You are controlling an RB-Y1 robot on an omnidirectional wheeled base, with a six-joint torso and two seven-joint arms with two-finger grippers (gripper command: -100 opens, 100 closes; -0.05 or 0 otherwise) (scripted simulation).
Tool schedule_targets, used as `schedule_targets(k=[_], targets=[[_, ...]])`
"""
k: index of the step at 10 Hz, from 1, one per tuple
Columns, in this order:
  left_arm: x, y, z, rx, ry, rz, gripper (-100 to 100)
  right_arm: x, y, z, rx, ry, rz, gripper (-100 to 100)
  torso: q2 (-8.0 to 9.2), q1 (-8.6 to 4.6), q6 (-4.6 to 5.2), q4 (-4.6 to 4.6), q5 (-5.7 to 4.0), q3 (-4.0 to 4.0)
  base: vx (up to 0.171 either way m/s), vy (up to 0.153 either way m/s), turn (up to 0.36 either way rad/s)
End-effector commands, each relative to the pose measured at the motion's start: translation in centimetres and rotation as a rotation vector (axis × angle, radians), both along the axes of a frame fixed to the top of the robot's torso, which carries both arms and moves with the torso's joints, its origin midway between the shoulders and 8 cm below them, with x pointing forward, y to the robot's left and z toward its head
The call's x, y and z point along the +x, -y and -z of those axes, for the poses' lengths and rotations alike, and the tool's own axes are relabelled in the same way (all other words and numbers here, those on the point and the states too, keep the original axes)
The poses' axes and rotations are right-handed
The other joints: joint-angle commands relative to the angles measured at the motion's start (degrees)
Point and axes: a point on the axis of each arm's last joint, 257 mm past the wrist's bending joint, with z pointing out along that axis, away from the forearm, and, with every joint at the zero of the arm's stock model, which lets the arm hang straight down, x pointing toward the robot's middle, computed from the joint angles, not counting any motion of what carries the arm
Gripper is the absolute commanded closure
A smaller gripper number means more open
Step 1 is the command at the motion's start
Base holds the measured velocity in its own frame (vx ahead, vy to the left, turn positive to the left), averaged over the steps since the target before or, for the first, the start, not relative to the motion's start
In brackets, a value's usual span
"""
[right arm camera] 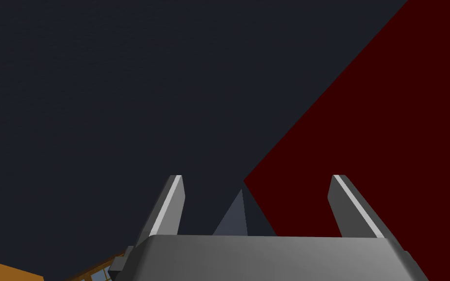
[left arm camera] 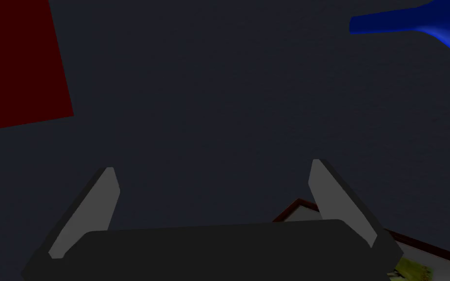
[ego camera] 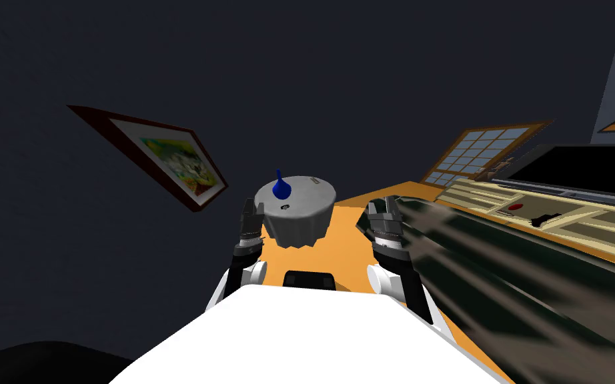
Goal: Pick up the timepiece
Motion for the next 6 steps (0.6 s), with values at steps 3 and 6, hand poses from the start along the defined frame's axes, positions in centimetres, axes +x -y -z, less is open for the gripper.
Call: schedule_targets(k=[3, 6], targets=[[-0.7, -0.8, 2.3, 0.083, -0.075, 0.003, -100, 0.0, 0.0, 0.0, 0.0, 0.0, 0.0, 0, 0.04, -0.08, 0.0, 0.01, -0.02, 0.02, -0.006, -0.029, -0.008], [-2.1, -2.7, 5.4, 0.149, -0.18, -0.021, -100, 0.0, 0.0, 0.0, 0.0, 0.0, 0.0, 0, 0.09, -0.15, 0.0, 0.02, -0.03, 0.05, -0.015, -0.05, -0.033]])
